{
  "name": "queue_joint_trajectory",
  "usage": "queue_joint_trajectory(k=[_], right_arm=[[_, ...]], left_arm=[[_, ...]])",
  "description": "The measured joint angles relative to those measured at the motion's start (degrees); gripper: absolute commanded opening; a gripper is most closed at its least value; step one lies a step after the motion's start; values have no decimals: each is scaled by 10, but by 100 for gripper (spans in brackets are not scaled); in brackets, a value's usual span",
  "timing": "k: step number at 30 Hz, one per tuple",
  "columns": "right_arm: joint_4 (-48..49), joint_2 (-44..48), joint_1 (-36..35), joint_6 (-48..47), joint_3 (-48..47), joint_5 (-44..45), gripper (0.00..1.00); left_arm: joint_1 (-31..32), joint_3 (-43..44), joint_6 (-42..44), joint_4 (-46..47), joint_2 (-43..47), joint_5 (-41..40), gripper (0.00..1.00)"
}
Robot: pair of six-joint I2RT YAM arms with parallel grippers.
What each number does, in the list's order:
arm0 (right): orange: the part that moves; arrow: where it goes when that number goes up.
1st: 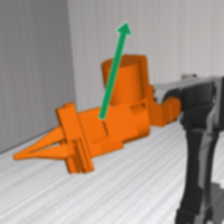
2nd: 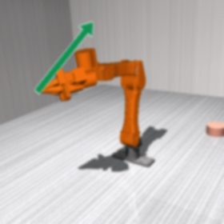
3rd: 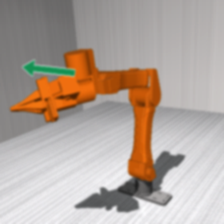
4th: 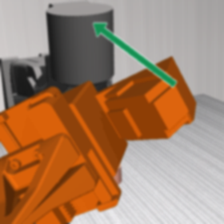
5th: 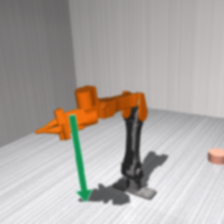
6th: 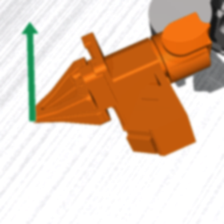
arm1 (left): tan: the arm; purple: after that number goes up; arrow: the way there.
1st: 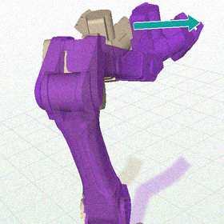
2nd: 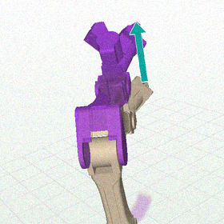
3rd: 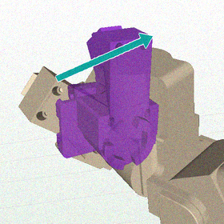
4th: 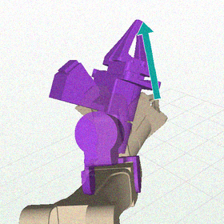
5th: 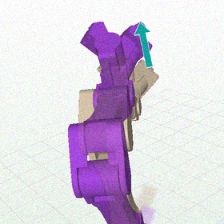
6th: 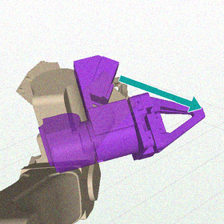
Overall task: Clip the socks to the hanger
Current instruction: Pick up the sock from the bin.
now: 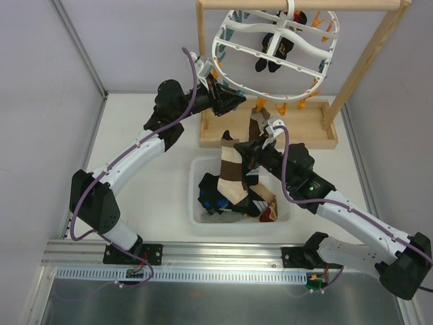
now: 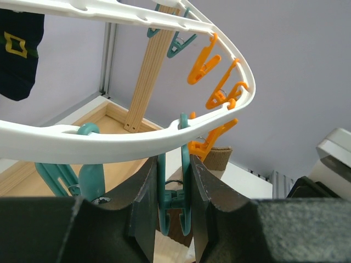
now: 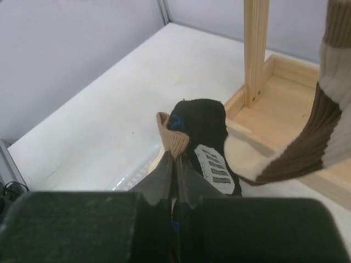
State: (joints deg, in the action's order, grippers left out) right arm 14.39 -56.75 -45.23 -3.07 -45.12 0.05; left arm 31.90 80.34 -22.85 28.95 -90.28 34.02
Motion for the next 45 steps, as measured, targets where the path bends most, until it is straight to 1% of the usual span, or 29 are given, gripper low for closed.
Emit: queue_joint_trajectory(k=[5, 11, 15, 18, 20, 24, 28, 30, 31, 32, 33, 34, 35, 36, 38, 40, 45], right_arm=[[29, 0, 2, -10, -10, -5, 1], [41, -5, 26, -6, -10, -17, 1], [-5, -16, 35, 19, -45, -42, 1], [-42, 0, 35, 68, -51, -40, 1], [-68, 28, 32, 106, -31, -27, 1], [-118, 88, 22, 177, 43, 26, 1], [-164, 91, 19, 227, 113, 74, 1], [-185, 73, 18, 235, 129, 94, 5], [-195, 62, 18, 236, 130, 104, 9], [-198, 52, 18, 236, 130, 113, 22], [-205, 42, 18, 236, 126, 120, 31], [-212, 35, 18, 236, 121, 126, 42], [-221, 26, 18, 234, 112, 131, 59], [-229, 19, 18, 234, 102, 135, 64], [-244, 12, 18, 226, 79, 143, 71], [-254, 13, 18, 226, 60, 146, 73], [-295, 36, 17, 252, 30, 163, 73]], left_arm=[[0, -3, -25, 23, 0, 4, 0], [0, -5, -65, 65, -3, 28, 0], [0, -5, -79, 79, -5, 35, 0], [-1, -7, -82, 85, -5, 36, 0], [-1, -13, -82, 90, -5, 35, 0], [-1, -19, -82, 88, -5, 32, 0], [-1, -19, -82, 89, -5, 32, 0], [-1, -19, -82, 89, -5, 32, 0], [-1, -20, -82, 89, -5, 32, 0], [-1, -20, -82, 89, -5, 32, 0], [-1, -21, -81, 89, -6, 31, 0], [-1, -21, -81, 88, -7, 30, 0], [-1, -21, -81, 88, -7, 30, 0], [-1, -22, -81, 87, -8, 29, 0], [-1, -22, -80, 86, -10, 28, 0], [-1, -22, -79, 85, -13, 28, 0], [-1, -23, -77, 83, -16, 28, 0]])
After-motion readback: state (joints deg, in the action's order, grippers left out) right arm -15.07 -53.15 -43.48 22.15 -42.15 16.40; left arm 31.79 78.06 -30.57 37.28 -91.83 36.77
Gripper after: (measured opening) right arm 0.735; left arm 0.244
